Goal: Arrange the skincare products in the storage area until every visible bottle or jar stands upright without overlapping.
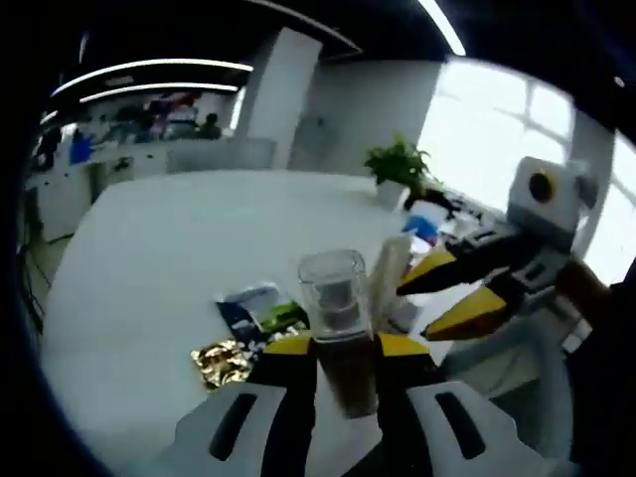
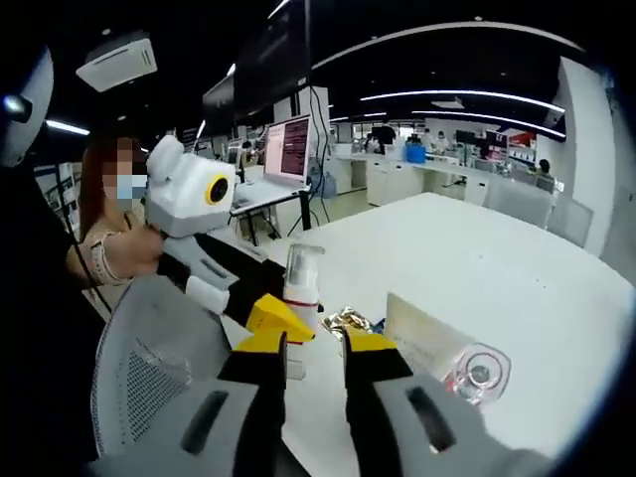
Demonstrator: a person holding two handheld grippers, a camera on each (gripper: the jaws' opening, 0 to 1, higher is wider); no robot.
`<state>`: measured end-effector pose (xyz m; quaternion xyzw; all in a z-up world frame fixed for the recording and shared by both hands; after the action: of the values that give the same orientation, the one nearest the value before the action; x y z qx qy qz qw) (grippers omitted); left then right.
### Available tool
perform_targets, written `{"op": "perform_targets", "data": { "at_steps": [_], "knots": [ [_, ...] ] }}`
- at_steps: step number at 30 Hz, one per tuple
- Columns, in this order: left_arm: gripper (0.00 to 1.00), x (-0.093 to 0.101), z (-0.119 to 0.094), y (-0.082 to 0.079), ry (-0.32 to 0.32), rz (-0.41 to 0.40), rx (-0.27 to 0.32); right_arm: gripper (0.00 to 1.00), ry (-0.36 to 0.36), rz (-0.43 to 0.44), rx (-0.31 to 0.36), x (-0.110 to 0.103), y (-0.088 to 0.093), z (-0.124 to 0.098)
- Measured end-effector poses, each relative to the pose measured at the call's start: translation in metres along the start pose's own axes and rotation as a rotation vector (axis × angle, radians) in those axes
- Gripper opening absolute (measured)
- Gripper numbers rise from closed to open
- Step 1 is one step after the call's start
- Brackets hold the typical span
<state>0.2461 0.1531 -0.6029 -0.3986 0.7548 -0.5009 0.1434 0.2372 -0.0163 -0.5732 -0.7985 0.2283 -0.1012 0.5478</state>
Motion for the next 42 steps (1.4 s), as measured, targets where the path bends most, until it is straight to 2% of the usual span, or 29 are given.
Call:
{"op": "perform_targets", "data": {
  "at_steps": [1,2,5,10,12,13,17,19,21,26,31,38,42],
  "knots": [
    [0.18,0.002,0.002,0.001,0.026,0.019,-0.01,0.22,-0.01,0.014,0.008,0.0,-0.001,0.0],
    [0.18,0.004,0.003,0.001,0.03,0.019,-0.017,0.22,-0.012,0.017,0.015,-0.001,-0.003,0.0],
    [0.18,0.006,0.006,0.003,0.051,0.093,-0.032,0.25,-0.016,0.022,0.042,-0.002,-0.005,0.001],
    [0.18,0.01,0.007,0.004,0.126,0.222,-0.027,0.27,-0.032,0.047,0.089,0.002,-0.004,0.001],
    [0.18,0.011,0.007,0.005,0.144,0.257,-0.028,0.27,-0.048,0.06,0.1,0.002,-0.004,0.001],
    [0.18,0.011,0.007,0.005,0.145,0.247,-0.032,0.27,-0.055,0.059,0.113,0.001,-0.004,0.001],
    [0.18,0.012,0.009,0.006,0.189,0.278,-0.02,0.28,-0.081,0.046,0.105,-0.001,-0.002,0.004],
    [0.18,0.015,0.01,0.005,0.248,0.336,-0.012,0.28,-0.082,0.041,0.106,-0.002,-0.002,0.005],
    [0.18,0.016,0.011,0.005,0.269,0.373,-0.023,0.27,-0.098,0.04,0.119,-0.003,-0.003,0.006],
    [0.18,0.016,0.013,0.004,0.297,0.382,-0.006,0.25,-0.12,0.027,0.125,-0.005,-0.005,0.006],
    [0.18,0.018,0.017,0.004,0.339,0.419,-0.009,0.23,-0.104,0.009,0.112,-0.004,-0.002,0.006],
    [0.19,0.021,0.023,0.008,0.333,0.451,-0.028,0.22,-0.082,0.001,0.095,-0.006,0.003,0.007],
    [0.2,0.021,0.027,0.01,0.313,0.486,-0.062,0.21,-0.065,-0.001,0.083,-0.006,0.007,0.011]
  ]
}}
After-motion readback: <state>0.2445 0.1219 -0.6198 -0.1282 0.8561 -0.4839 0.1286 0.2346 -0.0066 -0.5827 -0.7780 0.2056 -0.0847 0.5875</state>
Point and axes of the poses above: the point that each gripper's makers call its tool centre point, and the gripper's own axes: z roughly forward along the fingers, x roughly to its right, y roughly out of its underside, the point moved 10 cm from there along -z, roughly backward along the fingers, and after that the axes turned 6 degrees about -y, right-handed, at the moved point
